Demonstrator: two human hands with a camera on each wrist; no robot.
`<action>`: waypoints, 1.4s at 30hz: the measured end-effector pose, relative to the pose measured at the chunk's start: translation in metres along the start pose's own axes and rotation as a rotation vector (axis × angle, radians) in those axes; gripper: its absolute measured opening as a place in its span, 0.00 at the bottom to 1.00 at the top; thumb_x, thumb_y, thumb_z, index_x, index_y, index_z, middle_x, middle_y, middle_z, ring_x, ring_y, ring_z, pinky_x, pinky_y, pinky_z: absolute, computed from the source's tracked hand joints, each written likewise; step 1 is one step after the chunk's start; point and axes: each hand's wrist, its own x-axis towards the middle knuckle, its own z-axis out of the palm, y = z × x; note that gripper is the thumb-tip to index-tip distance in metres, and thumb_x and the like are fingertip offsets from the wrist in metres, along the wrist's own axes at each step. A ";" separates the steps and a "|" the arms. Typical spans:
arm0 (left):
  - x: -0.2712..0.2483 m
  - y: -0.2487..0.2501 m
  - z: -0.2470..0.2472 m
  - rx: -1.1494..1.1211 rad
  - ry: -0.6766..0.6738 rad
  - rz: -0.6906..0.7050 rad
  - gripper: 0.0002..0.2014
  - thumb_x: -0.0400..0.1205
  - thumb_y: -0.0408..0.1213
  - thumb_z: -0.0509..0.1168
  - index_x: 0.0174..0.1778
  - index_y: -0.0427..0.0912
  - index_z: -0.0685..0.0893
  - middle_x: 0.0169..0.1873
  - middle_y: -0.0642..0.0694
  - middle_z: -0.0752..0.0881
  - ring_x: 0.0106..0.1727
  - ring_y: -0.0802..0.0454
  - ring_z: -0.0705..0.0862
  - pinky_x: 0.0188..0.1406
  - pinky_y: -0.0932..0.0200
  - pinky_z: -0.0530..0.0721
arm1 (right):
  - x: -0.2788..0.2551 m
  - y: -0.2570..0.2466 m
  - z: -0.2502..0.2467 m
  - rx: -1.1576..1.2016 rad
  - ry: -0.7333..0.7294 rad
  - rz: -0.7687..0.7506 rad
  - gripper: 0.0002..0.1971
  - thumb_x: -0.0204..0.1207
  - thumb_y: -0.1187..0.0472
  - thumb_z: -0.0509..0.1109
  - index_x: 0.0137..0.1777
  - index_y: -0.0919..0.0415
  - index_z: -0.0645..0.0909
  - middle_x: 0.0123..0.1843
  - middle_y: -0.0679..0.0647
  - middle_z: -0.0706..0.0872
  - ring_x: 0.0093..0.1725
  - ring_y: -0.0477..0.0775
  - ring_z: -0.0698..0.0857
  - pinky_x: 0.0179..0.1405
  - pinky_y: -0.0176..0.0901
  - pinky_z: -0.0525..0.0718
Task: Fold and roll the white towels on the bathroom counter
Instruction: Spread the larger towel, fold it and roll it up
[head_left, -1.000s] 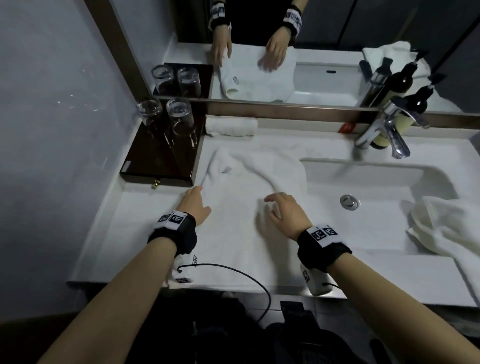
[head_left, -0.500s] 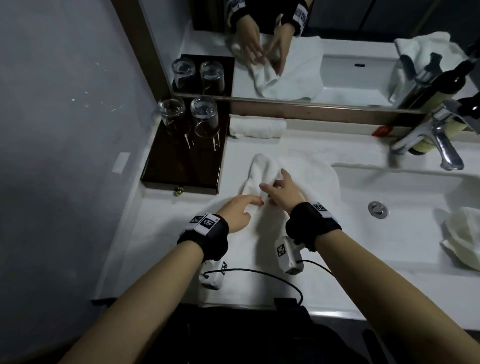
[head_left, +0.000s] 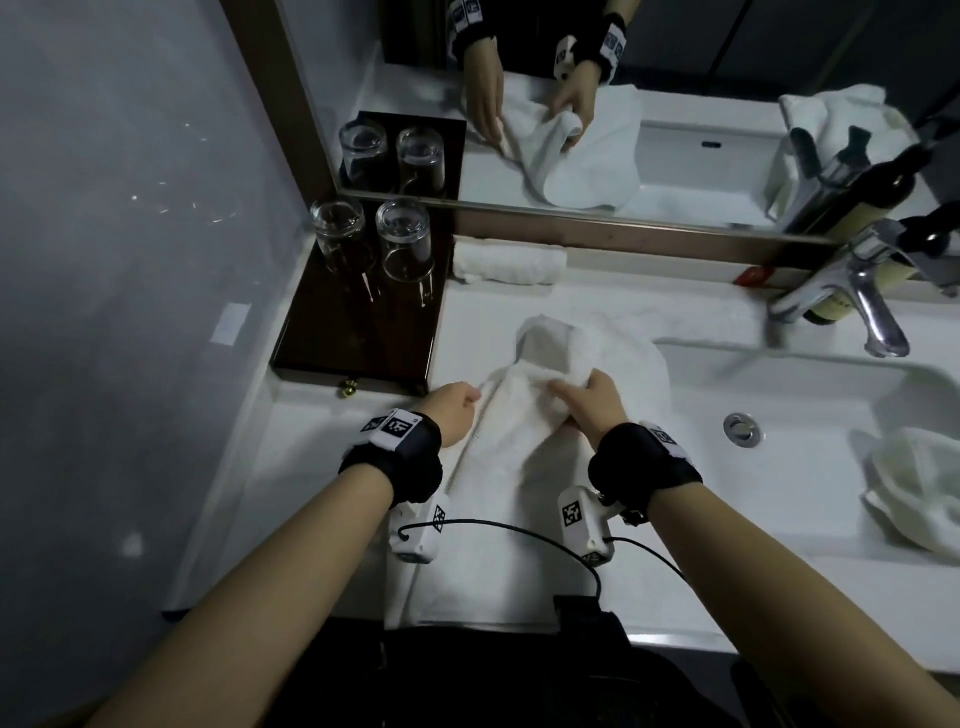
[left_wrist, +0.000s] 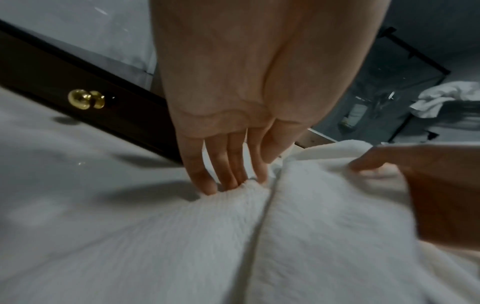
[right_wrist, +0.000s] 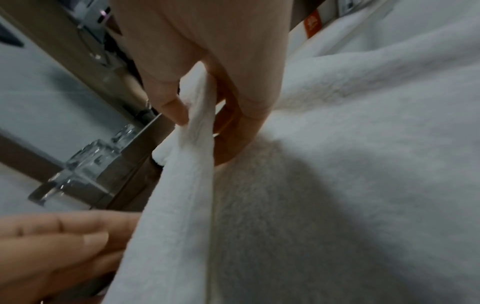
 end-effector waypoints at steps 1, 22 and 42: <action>0.000 0.000 0.001 0.041 0.006 0.010 0.19 0.83 0.27 0.51 0.62 0.42 0.82 0.68 0.42 0.79 0.69 0.44 0.77 0.69 0.57 0.74 | -0.003 0.002 -0.008 0.050 0.020 0.005 0.17 0.71 0.63 0.72 0.53 0.76 0.79 0.45 0.68 0.85 0.46 0.63 0.86 0.46 0.56 0.85; -0.025 0.067 0.027 -0.039 -0.226 0.301 0.16 0.80 0.21 0.58 0.63 0.29 0.81 0.60 0.39 0.75 0.59 0.55 0.77 0.51 0.71 0.69 | -0.043 0.040 -0.052 0.038 -0.063 0.043 0.23 0.73 0.45 0.72 0.48 0.69 0.81 0.42 0.58 0.82 0.43 0.55 0.81 0.44 0.47 0.77; -0.019 0.066 0.048 0.094 -0.056 0.112 0.10 0.77 0.41 0.69 0.34 0.44 0.76 0.33 0.48 0.79 0.37 0.49 0.76 0.37 0.58 0.71 | -0.058 0.049 -0.052 0.145 -0.082 0.004 0.11 0.75 0.65 0.72 0.55 0.69 0.80 0.49 0.63 0.88 0.48 0.59 0.87 0.50 0.51 0.85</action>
